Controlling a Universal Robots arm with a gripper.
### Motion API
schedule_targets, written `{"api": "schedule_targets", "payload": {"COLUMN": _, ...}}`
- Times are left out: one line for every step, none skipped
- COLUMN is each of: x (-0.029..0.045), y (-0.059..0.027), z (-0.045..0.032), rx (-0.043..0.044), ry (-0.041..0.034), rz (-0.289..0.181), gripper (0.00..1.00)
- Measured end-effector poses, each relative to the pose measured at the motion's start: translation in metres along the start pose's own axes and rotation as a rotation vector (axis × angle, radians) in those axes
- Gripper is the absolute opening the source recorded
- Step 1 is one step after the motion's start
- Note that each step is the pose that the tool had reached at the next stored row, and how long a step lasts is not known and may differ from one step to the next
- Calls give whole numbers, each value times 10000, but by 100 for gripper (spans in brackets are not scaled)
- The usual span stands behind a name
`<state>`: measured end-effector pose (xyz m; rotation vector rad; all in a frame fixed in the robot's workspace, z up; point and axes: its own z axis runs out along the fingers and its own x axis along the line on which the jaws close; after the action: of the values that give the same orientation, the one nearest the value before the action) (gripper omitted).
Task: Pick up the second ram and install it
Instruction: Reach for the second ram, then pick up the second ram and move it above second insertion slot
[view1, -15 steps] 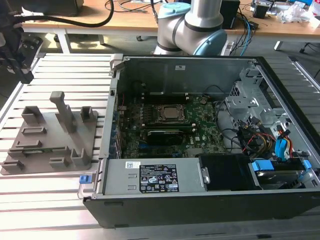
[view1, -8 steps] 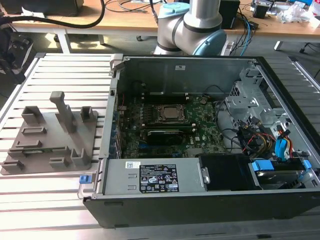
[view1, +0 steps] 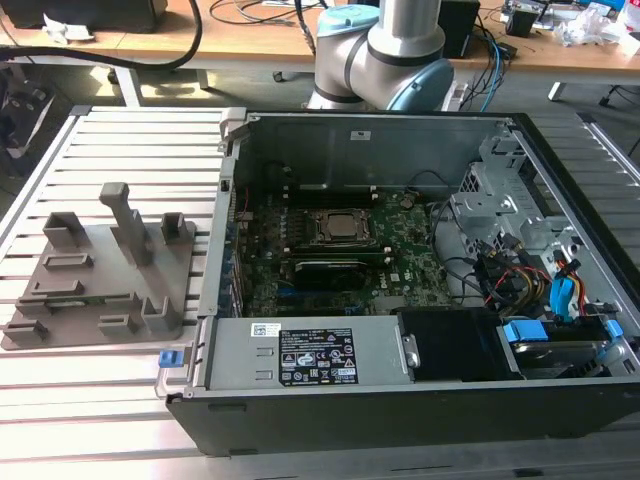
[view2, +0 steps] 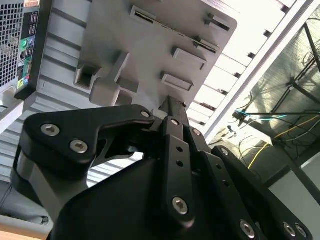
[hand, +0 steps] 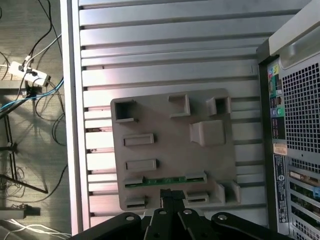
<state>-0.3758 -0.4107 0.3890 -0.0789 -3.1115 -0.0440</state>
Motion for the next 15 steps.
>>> {"api": "schedule_targets", "payload": {"x": -1, "y": 0, "z": 1, "rx": 5, "ry": 3, "rz": -167, "gripper": 11}}
{"api": "schedule_targets", "payload": {"x": -1, "y": 0, "z": 1, "rx": 14, "ry": 8, "rz": -352, "gripper": 11}}
{"api": "schedule_targets", "payload": {"x": 0, "y": 0, "z": 1, "rx": 15, "ry": 9, "rz": -357, "gripper": 11}}
{"api": "schedule_targets", "payload": {"x": 0, "y": 0, "z": 1, "rx": 14, "ry": 9, "rz": -358, "gripper": 11}}
{"api": "schedule_targets", "payload": {"x": -1, "y": 0, "z": 1, "rx": 15, "ry": 9, "rz": -359, "gripper": 11}}
{"api": "schedule_targets", "payload": {"x": 0, "y": 0, "z": 1, "rx": 14, "ry": 9, "rz": -360, "gripper": 11}}
{"api": "schedule_targets", "payload": {"x": 0, "y": 0, "z": 1, "rx": 14, "ry": 9, "rz": -360, "gripper": 11}}
{"api": "schedule_targets", "payload": {"x": 0, "y": 0, "z": 1, "rx": 14, "ry": 9, "rz": -361, "gripper": 11}}
{"api": "schedule_targets", "payload": {"x": -1, "y": 0, "z": 1, "rx": 14, "ry": 9, "rz": -361, "gripper": 11}}
{"api": "schedule_targets", "payload": {"x": 0, "y": 0, "z": 1, "rx": 15, "ry": 9, "rz": -361, "gripper": 11}}
{"api": "schedule_targets", "payload": {"x": -1, "y": 0, "z": 1, "rx": 15, "ry": 9, "rz": -362, "gripper": 11}}
{"api": "schedule_targets", "payload": {"x": 0, "y": 0, "z": 1, "rx": 14, "ry": 9, "rz": -363, "gripper": 11}}
{"api": "schedule_targets", "payload": {"x": 0, "y": 0, "z": 1, "rx": 14, "ry": 9, "rz": -364, "gripper": 11}}
{"api": "schedule_targets", "payload": {"x": 0, "y": 0, "z": 1, "rx": 15, "ry": 10, "rz": -383, "gripper": 11}}
{"api": "schedule_targets", "payload": {"x": 0, "y": 0, "z": 1, "rx": 16, "ry": 10, "rz": -429, "gripper": 11}}
